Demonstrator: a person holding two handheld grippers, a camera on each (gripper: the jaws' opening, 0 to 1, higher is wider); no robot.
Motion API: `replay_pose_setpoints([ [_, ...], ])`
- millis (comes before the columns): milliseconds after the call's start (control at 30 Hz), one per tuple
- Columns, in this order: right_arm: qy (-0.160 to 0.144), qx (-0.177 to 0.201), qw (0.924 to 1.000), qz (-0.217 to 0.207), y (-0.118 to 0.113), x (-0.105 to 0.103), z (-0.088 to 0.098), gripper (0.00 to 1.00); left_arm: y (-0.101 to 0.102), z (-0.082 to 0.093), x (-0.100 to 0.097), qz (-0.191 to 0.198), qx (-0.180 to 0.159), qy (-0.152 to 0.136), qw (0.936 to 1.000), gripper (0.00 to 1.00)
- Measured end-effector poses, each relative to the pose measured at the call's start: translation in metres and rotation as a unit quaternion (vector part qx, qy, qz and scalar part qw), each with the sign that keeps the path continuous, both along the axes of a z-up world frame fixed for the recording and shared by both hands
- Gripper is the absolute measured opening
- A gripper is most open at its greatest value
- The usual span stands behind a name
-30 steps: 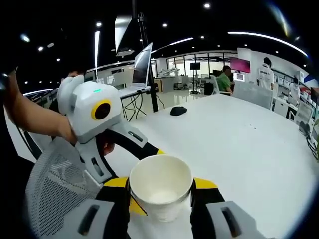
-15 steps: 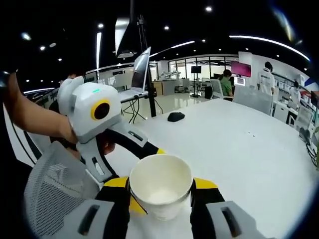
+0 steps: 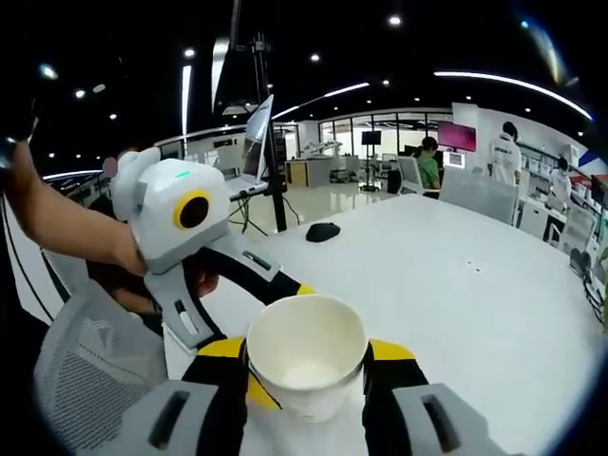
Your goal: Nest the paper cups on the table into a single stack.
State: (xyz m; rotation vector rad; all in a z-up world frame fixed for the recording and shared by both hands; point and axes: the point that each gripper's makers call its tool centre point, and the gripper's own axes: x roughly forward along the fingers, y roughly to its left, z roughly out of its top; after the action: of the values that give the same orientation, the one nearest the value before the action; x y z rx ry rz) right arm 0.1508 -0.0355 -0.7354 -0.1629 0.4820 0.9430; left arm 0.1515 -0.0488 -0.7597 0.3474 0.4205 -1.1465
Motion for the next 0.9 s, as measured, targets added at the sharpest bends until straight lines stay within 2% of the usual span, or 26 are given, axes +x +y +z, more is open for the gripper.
replay_pose_setpoints([
  [233,-0.006,0.010,0.9999,-0.008,0.000,0.027,-0.001,0.47,0.000,0.001,0.023,0.007,0.006,-0.007,0.9999,0.45],
  [367,-0.006,0.016,0.9998,-0.013,0.000,0.039,-0.002,0.47,0.002,-0.005,0.040,0.015,0.004,-0.001,0.9999,0.45],
  [500,-0.003,0.018,0.9997,-0.015,-0.001,0.048,-0.008,0.48,0.000,-0.007,0.044,0.016,0.013,-0.001,0.9998,0.45],
  [600,0.003,0.018,0.9997,-0.015,0.001,0.053,-0.012,0.48,0.005,-0.015,0.051,0.015,0.023,0.000,0.9996,0.45],
  [900,0.012,0.007,0.9998,-0.017,0.002,0.054,-0.018,0.48,0.009,-0.027,0.054,0.014,0.037,0.005,0.9992,0.45],
])
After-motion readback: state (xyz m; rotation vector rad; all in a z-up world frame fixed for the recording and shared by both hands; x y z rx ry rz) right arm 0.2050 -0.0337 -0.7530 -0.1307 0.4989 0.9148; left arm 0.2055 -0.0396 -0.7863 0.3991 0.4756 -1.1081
